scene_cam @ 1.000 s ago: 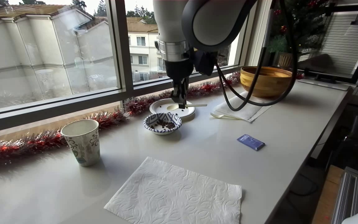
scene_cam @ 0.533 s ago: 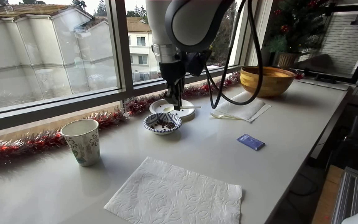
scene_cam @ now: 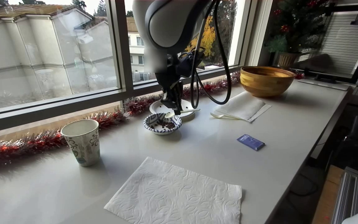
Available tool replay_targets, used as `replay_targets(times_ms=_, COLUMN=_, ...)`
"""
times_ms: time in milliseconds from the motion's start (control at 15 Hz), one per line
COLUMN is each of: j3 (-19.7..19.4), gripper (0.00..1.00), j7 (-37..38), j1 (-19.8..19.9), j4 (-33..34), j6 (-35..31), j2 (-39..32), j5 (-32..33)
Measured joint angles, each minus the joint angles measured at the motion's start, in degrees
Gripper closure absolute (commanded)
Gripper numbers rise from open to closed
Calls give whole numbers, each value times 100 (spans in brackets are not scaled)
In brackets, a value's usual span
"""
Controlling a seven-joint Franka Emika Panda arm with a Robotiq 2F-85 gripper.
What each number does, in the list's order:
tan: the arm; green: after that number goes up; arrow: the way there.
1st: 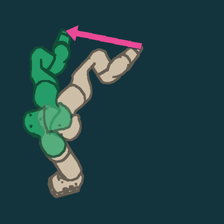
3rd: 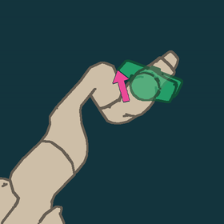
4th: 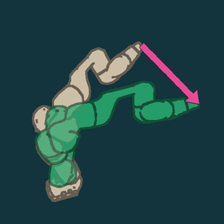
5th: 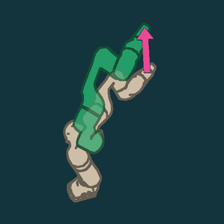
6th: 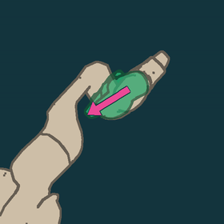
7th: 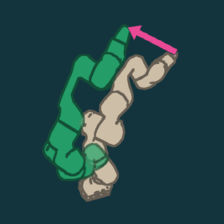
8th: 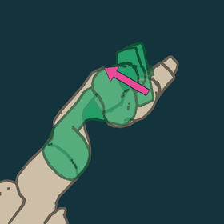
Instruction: Remove the spoon from the napkin and use it to take some coffee beans from the bowl and put them in the coffee cup.
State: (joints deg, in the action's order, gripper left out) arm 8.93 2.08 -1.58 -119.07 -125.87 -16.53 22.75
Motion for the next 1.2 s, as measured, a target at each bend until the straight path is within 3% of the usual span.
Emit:
replay_targets(times_ms=467, j3=-260, gripper=96, j7=-41, j1=-126, j4=709, j6=596, j2=-656, j5=-449)
replay_targets(times_ms=1200, j3=-368, gripper=96, j7=-111, j1=-126, j4=1630, j6=1196, j2=-1416, j5=-1205)
